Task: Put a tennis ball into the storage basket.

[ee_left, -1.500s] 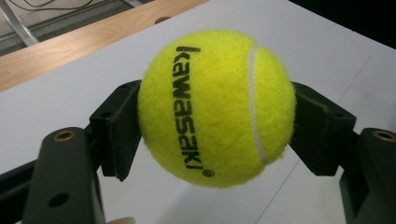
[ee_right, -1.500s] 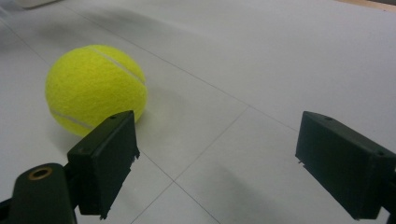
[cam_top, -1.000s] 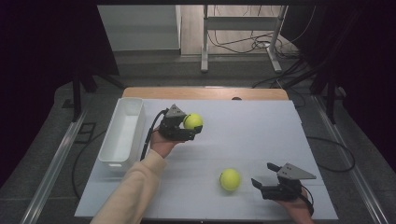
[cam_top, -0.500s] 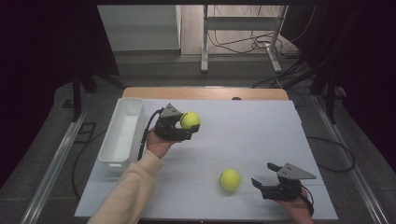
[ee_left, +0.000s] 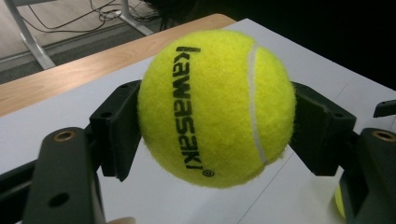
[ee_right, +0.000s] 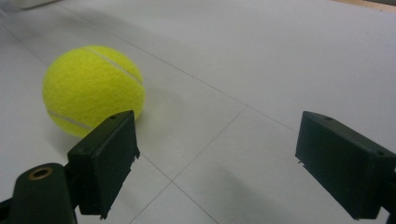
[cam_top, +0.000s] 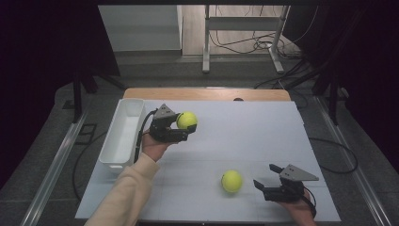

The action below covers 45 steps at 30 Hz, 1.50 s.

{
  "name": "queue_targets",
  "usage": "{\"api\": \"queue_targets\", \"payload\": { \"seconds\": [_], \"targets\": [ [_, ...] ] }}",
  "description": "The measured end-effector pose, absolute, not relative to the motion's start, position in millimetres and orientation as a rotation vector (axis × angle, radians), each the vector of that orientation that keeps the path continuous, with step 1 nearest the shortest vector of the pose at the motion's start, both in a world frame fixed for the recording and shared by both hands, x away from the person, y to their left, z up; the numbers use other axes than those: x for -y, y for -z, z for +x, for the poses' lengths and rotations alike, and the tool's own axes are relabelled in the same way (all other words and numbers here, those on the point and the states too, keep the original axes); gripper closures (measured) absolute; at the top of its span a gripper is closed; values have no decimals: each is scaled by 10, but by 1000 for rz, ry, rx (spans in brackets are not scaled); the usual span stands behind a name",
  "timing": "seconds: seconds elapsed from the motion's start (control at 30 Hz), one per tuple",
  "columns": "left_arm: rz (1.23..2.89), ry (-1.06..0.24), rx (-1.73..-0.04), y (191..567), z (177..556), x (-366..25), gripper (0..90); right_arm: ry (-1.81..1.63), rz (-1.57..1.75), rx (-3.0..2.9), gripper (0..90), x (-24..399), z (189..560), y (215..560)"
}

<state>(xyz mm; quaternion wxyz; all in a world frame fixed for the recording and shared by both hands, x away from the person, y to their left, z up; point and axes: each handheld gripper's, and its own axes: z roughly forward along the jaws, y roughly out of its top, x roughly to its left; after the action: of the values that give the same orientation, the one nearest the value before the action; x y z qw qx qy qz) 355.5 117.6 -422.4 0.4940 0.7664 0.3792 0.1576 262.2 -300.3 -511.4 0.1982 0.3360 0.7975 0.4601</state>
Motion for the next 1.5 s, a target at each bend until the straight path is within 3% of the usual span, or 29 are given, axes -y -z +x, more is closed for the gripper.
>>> {"api": "queue_targets", "payload": {
  "seconds": [1.5],
  "targets": [
    [1804, -457, -920, 4013, 3336, -1480, 267, -1285, 941, -2232, 137, 3001, 2620, 5114]
  ]
}}
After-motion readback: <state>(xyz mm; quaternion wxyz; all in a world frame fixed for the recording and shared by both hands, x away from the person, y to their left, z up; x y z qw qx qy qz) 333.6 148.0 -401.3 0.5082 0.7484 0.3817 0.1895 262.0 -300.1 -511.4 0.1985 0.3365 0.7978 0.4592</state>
